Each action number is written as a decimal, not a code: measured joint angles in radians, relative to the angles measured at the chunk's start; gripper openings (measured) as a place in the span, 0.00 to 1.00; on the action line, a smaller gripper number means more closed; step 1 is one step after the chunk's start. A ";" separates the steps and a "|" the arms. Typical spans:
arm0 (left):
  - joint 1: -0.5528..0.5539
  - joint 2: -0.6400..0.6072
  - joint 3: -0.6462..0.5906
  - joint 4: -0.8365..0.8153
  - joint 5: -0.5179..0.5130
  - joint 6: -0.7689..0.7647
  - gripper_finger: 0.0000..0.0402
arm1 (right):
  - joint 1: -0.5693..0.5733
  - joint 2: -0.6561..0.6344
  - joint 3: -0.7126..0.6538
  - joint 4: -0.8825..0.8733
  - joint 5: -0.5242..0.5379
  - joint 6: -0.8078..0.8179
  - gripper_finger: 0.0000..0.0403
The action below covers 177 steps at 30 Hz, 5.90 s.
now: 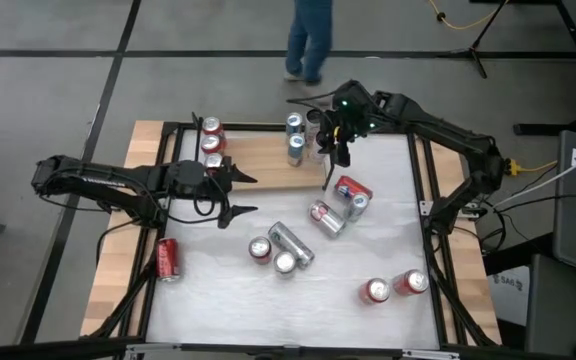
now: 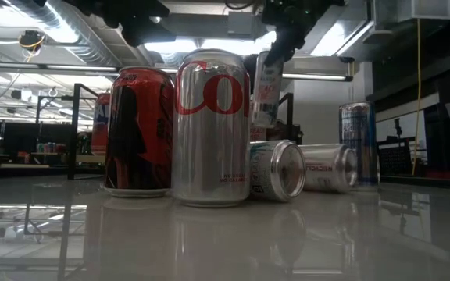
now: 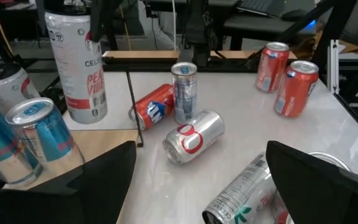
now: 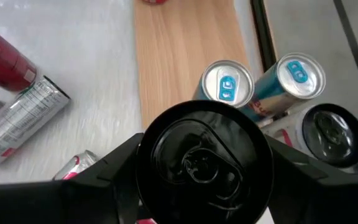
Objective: Place canned beverage on shelf
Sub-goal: Put the white pink soda can on the shelf aligned with the other white pink soda can, then put the red soda can on the shelf
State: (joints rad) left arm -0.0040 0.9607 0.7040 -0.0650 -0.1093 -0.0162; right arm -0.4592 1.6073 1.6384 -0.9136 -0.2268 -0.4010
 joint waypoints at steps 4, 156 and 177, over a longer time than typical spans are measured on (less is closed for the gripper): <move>0.000 0.000 0.000 0.000 0.000 0.000 0.88 | -0.001 0.006 -0.015 0.025 -0.002 -0.004 0.61; -0.394 0.008 0.001 -0.059 -0.175 -0.403 0.88 | 0.656 0.160 0.265 -0.409 0.116 0.459 0.77; -0.516 0.021 0.001 -0.056 -0.272 -0.401 0.88 | 1.103 0.161 0.265 -0.320 0.120 1.167 0.77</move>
State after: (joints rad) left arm -0.5196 0.9817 0.7048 -0.1211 -0.3814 -0.4171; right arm 0.6443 1.7683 1.9034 -1.2334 -0.1070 0.7663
